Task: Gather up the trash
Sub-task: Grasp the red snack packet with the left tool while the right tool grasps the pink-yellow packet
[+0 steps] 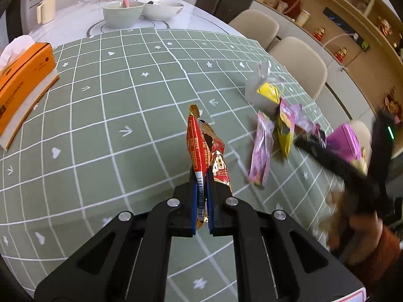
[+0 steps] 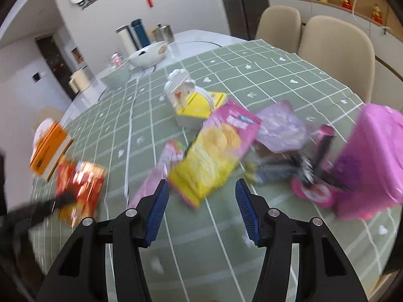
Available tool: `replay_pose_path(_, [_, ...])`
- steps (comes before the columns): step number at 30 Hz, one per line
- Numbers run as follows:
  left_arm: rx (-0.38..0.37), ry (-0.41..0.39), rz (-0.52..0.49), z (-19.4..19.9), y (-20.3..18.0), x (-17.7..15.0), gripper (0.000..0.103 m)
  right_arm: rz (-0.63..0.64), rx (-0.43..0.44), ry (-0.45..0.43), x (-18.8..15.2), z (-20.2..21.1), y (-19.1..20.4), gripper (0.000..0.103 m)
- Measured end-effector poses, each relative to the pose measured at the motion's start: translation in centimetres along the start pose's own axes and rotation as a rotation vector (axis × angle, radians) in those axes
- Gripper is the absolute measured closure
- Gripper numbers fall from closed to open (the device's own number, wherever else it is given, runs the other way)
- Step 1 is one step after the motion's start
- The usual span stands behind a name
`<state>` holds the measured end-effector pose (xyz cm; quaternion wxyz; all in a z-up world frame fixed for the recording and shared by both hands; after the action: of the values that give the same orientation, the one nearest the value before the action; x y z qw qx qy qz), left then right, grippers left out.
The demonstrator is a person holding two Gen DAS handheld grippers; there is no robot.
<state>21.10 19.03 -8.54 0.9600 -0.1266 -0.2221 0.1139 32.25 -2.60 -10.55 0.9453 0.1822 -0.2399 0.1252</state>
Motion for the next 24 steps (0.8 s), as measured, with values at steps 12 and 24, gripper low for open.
replay_pose_path(12, [0.018,-0.026,-0.108,2.7,1.0,-2.2,0.097,-0.163,-0.113,0.010,3.5,-4.6,-2.0,0.051])
replay_pose_path(24, [-0.020,-0.058,-0.126,4.6,1.0,-3.0,0.097,-0.032,-0.125,0.067,-2.4,-1.1,-0.4,0.092])
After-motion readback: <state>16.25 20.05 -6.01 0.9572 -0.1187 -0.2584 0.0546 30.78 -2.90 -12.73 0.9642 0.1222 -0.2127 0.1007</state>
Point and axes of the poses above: each gripper's, at about its wrist camera, not at the fingertips, and z roughly against the way its jaws point, y to its left, x to its top, the point moved 2 cm from there along -z, roughly the way its jaws point, and after that the axes turned 7 degrees about y, right-handed, at the moved point
